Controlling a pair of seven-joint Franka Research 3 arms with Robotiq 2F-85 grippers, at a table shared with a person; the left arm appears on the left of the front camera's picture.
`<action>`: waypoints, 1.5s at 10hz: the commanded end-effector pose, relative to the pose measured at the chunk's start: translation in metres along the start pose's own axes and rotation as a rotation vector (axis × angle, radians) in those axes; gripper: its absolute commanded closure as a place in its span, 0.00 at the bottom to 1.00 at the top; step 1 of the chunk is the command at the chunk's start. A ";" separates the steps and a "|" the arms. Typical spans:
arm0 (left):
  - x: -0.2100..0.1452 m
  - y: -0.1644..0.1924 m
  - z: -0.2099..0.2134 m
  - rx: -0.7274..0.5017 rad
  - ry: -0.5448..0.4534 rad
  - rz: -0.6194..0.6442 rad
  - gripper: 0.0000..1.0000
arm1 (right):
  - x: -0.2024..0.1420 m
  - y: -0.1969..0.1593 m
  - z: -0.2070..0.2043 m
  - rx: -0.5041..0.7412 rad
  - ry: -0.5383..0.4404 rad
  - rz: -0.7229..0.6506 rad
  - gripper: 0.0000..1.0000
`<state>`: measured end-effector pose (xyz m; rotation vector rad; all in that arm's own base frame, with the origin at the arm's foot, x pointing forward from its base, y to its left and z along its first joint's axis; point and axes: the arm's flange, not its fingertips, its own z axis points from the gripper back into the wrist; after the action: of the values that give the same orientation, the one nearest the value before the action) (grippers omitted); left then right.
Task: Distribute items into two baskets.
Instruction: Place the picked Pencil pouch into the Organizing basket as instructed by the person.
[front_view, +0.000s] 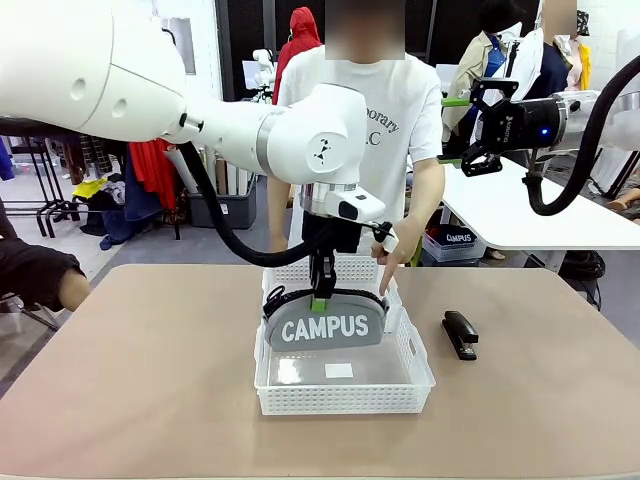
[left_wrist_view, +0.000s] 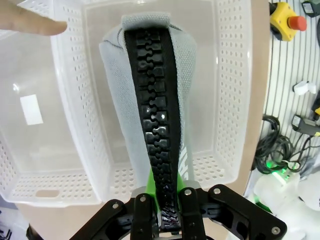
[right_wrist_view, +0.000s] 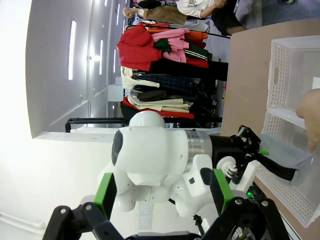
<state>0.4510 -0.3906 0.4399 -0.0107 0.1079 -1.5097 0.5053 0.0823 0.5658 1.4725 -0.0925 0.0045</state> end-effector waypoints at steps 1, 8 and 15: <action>0.002 0.005 -0.005 0.032 -0.013 0.013 1.00 | 0.000 0.002 0.000 0.002 0.000 0.002 0.00; 0.012 0.012 -0.025 -0.019 -0.016 -0.048 1.00 | 0.000 0.002 0.000 0.002 0.000 0.002 0.00; 0.030 0.016 -0.059 -0.054 0.033 -0.086 1.00 | 0.000 0.002 0.000 0.002 0.000 0.002 0.00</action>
<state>0.4606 -0.4138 0.3760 -0.0370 0.1663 -1.5710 0.5053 0.0823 0.5658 1.4725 -0.0925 0.0045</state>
